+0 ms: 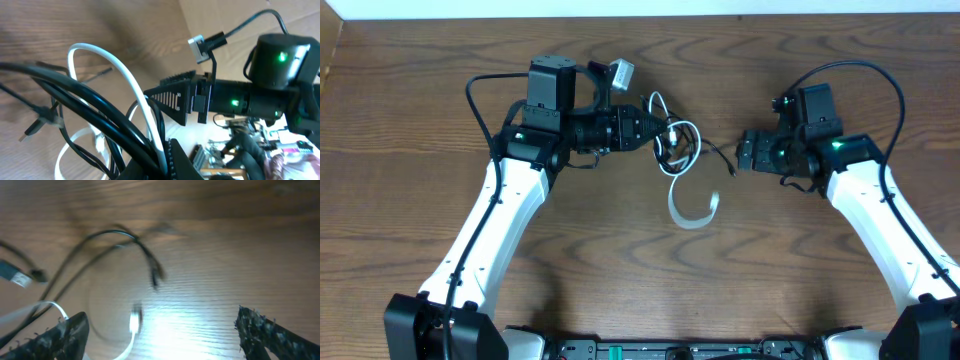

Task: Untangle cables

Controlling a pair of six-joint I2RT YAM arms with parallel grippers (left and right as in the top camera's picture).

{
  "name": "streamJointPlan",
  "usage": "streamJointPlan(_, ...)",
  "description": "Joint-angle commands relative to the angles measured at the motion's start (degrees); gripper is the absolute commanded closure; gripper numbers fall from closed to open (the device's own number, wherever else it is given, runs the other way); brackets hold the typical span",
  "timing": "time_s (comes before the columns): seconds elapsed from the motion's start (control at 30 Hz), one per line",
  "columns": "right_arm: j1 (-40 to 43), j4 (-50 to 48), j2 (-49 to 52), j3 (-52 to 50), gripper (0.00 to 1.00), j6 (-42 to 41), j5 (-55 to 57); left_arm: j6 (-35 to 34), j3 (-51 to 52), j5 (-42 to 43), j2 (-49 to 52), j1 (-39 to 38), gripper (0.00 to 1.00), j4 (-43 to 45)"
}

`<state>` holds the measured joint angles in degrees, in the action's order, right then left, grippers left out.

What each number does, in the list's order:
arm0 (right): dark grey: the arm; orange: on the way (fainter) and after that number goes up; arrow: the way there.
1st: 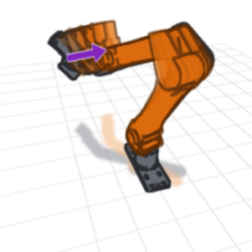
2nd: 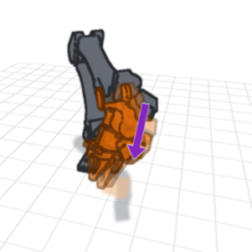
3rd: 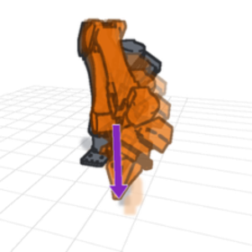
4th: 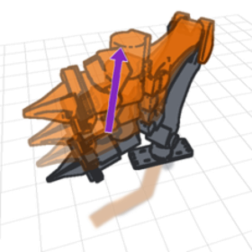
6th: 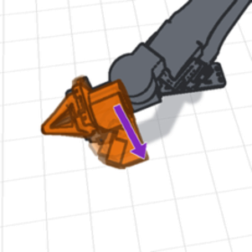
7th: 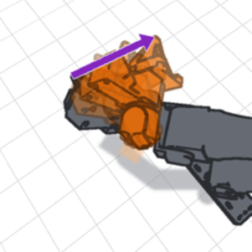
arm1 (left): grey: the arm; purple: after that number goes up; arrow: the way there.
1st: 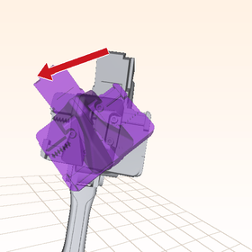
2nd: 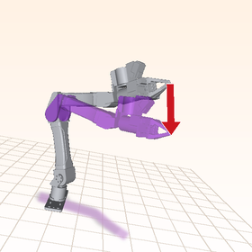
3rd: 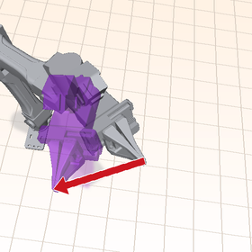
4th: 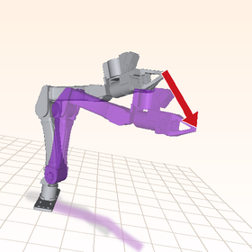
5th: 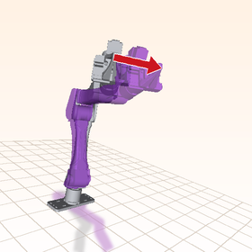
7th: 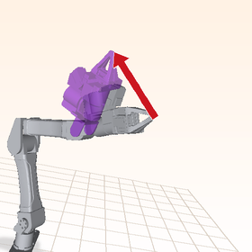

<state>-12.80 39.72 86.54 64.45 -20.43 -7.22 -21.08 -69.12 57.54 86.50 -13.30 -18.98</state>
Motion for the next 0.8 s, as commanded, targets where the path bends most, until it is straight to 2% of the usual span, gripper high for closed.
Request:
streamJointPlan(0.0,1.0,0.5,-2.4,4.8,0.09,8.0,-10.5,0.9,-0.4,4.9,0.0,0.0,0.92,0.5)
streamJointPlan(0.1,1.0,-0.5,-3.2,7.0,0.11,11.0,-16.7,-0.7,-0.4,4.9,0.0,0.0,0.92,0.5)
streamJointPlan(0.2,0.7,-3.3,-3.0,7.2,0.2,12.6,-22.9,-3.0,-0.4,4.8,0.0,0.0,0.93,0.5)
streamJointPlan(0.27,-0.1,-4.0,-2.6,7.0,0.21,15.1,-25.5,-4.6,-0.4,4.8,0.0,0.0,0.93,0.5)
streamJointPlan(0.5,-3.9,-5.3,1.8,7.0,0.23,18.9,-28.5,-9.8,-0.4,4.6,0.0,0.0,0.93,0.5)
streamJointPlan(0.77,-6.6,-5.8,7.2,7.0,0.25,19.2,-28.4,-11.9,-0.4,4.6,0.0,0.0,0.93,0.4)
